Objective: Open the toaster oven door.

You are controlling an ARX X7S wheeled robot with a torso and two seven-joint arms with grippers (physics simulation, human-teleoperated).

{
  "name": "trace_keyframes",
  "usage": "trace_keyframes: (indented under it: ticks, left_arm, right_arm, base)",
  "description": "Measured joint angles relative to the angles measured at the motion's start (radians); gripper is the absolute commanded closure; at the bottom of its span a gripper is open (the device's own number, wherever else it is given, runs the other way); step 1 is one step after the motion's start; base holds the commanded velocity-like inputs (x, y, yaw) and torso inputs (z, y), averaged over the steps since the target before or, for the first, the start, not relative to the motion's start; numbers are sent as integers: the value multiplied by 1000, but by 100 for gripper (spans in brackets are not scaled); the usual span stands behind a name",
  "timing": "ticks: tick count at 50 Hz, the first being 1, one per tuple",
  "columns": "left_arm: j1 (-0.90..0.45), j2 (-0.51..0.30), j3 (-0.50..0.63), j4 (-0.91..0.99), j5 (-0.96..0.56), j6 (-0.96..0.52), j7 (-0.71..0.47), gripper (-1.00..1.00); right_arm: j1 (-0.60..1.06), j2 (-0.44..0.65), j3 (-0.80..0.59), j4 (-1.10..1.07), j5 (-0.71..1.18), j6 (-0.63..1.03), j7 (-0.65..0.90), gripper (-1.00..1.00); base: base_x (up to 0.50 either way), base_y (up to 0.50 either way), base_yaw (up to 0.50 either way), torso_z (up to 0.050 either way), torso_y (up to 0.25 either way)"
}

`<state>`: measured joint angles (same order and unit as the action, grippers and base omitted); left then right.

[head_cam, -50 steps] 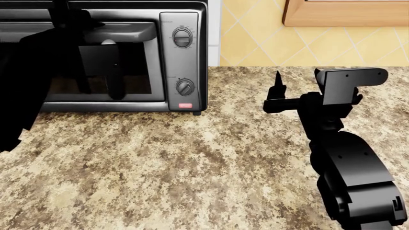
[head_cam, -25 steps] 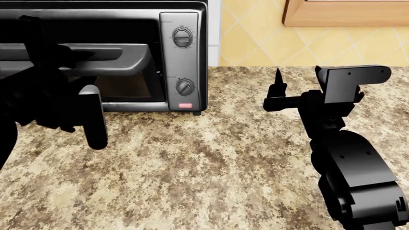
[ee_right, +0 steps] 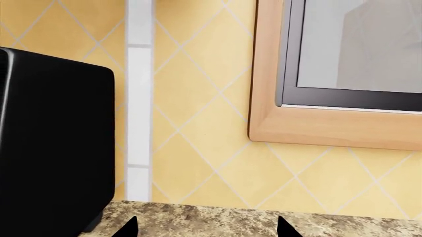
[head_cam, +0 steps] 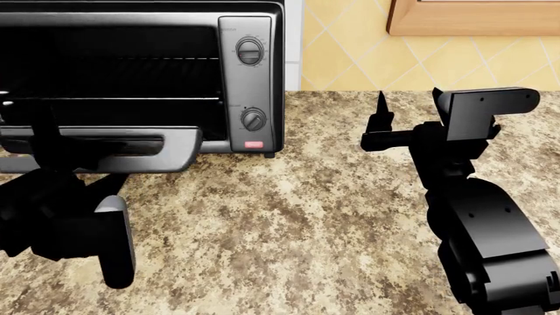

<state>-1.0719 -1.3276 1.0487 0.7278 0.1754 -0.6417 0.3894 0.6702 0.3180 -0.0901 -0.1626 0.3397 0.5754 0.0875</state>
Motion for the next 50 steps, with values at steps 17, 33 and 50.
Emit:
trace_keyframes:
  ticks: [17,33,50]
  left_arm:
    - [128,-82,60,63,-52,-12,-96,100]
    - [165,-104,111,84,1,-26,-182,100]
    - [190,-100,147,78,31,-31,-230,100]
  right_arm:
    - [-6,3,2,-3,8,-5,4,-100]
    - [-14,8,4,-1,13,-12,8,-100]
    - [-16,13,3,0,17,-13,13,-100]
  base:
    - [-3,2,4,0,2]
    - [-4,2,5,0,3]
    - [-2,1,4,0,2]
